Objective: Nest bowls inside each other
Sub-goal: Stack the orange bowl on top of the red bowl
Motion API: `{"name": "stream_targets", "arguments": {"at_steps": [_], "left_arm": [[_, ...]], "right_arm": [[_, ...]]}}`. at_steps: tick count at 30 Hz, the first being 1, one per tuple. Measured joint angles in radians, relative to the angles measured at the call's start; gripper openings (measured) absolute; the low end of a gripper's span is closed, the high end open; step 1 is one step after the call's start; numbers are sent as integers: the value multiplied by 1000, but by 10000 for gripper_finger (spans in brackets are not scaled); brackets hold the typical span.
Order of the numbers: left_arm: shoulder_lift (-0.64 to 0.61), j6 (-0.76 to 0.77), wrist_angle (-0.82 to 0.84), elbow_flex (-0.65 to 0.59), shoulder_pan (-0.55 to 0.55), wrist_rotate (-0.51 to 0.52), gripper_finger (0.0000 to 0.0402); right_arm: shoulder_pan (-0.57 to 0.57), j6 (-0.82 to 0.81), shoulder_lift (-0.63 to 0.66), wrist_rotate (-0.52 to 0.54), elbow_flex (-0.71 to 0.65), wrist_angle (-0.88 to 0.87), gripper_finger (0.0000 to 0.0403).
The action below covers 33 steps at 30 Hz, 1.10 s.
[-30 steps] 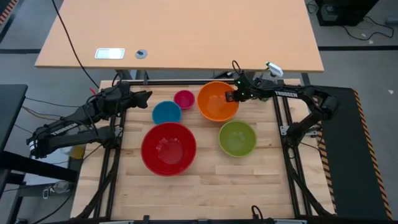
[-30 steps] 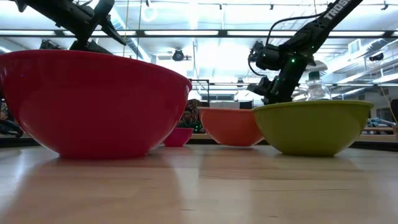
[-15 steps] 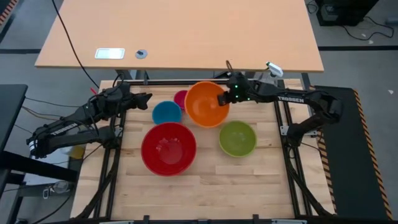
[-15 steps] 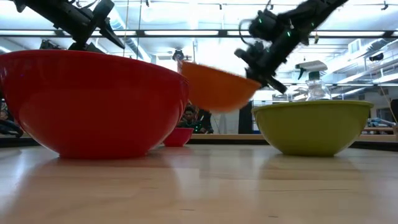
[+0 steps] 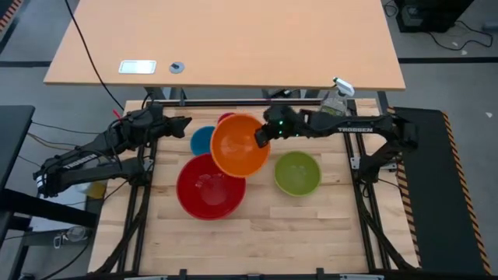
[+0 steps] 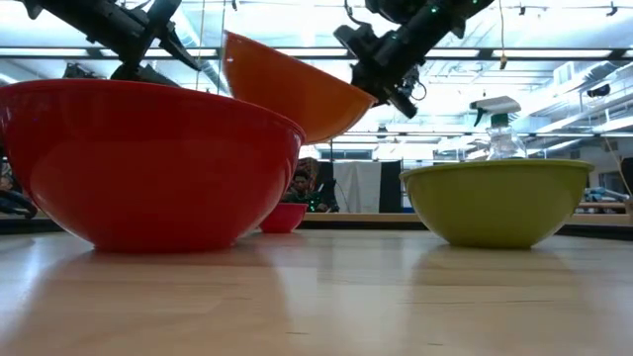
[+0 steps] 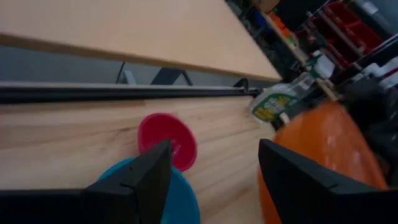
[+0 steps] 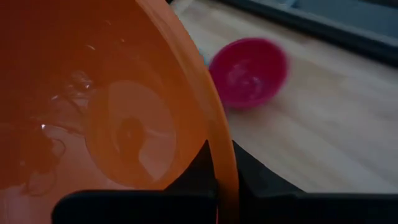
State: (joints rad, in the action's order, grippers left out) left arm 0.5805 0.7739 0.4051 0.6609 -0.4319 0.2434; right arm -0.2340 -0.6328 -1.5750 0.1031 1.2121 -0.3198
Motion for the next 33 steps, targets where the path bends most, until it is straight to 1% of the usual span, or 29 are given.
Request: {"name": "stream_targets", "arguments": {"at_steps": [4,8,10,12,14,16,19,22,25,29,33], "left_arm": [[0,-16,-28,0,18,-13,242],[0,-29,-29,0,37,-28,242],[0,-29,-28,0,43,-29,242],[0,-29,-28,0,45,-29,242],[0,-29,-28,0,46,-30,242],[0,-30,-28,0,46,-33,242],[0,-57,-28,0,46,-48,242],[0,-69,-27,0,46,-51,242],[0,-69,-27,0,46,-50,242],[0,-70,-26,0,46,-51,242],[0,-71,-16,0,46,-63,242]], "right_arm": [[60,-21,-66,-27,0,96,20],[122,-48,-126,-19,0,204,20],[148,-51,-157,-6,14,211,20],[177,-14,-192,19,54,198,20],[207,64,-224,37,114,186,20],[231,116,-261,54,203,157,20],[250,167,-334,63,358,45,20],[250,222,-429,69,499,-58,20],[241,237,-518,72,618,-173,20],[229,248,-612,68,708,-276,21],[223,275,-656,21,726,-292,23]]}}
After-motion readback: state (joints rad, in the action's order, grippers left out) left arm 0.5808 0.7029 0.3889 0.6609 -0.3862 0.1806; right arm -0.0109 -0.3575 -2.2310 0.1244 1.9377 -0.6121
